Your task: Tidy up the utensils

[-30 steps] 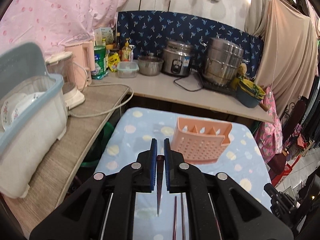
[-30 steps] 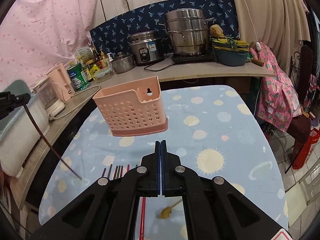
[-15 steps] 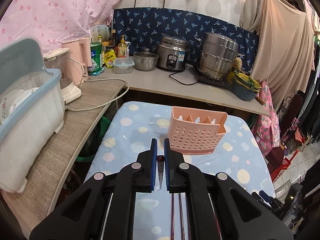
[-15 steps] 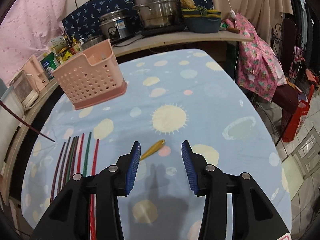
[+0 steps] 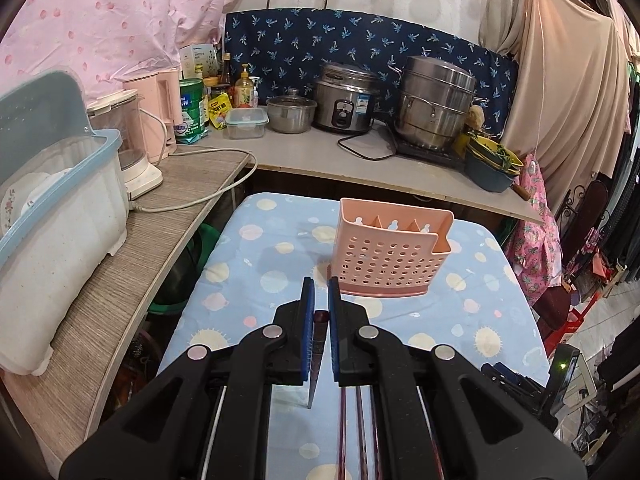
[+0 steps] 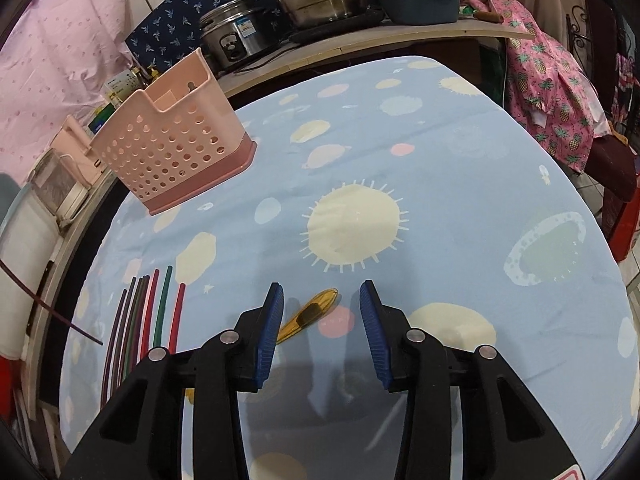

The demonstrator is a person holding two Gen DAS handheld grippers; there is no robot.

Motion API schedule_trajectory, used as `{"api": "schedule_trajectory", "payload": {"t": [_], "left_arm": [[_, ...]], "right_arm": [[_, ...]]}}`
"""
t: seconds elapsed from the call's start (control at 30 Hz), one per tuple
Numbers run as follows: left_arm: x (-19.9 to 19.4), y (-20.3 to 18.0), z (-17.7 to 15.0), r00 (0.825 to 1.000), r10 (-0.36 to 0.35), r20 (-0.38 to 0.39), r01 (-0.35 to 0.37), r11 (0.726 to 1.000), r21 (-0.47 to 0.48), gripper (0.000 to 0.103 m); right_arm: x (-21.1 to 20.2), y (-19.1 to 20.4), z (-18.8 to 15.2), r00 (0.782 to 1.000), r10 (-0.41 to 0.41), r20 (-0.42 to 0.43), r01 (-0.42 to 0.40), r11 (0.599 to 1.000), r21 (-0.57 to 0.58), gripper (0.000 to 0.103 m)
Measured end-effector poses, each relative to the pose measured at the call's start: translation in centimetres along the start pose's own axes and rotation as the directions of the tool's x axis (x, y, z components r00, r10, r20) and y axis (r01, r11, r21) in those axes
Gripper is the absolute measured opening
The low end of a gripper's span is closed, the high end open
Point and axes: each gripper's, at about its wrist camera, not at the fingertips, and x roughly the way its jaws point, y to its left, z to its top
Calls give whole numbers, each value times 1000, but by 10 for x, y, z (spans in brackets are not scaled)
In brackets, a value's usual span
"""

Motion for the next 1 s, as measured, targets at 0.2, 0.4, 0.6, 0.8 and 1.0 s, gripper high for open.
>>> {"api": "schedule_trajectory", "payload": {"t": [0.2,0.4,0.6,0.8,1.0], "left_arm": [[0,-4,0,1000,0,-2,0,1000,5,7],[0,-6,-2,1000,4,-4,-4,1000,10,7],[-1,-4,-3,1000,6,-6,-6,1000,12,7],[-2,-3,-5,1000,5,-8,-5,1000,10,7],[-2,-2,-6,1000,4,-9,-4,1000,10,7]], "right_arm": [[1,3,0,1000,18,-12,-19,1000,-5,6],[-21,12,0,999,40,22,-40,999,-17,1],[-20,18,-3,1000,-3,-16,3,1000,-27,12],[-2,26,-2,997,-79,-13,79,995,-55,45],[13,37,1,991,-131,-11,129,985,-111,34]]}}
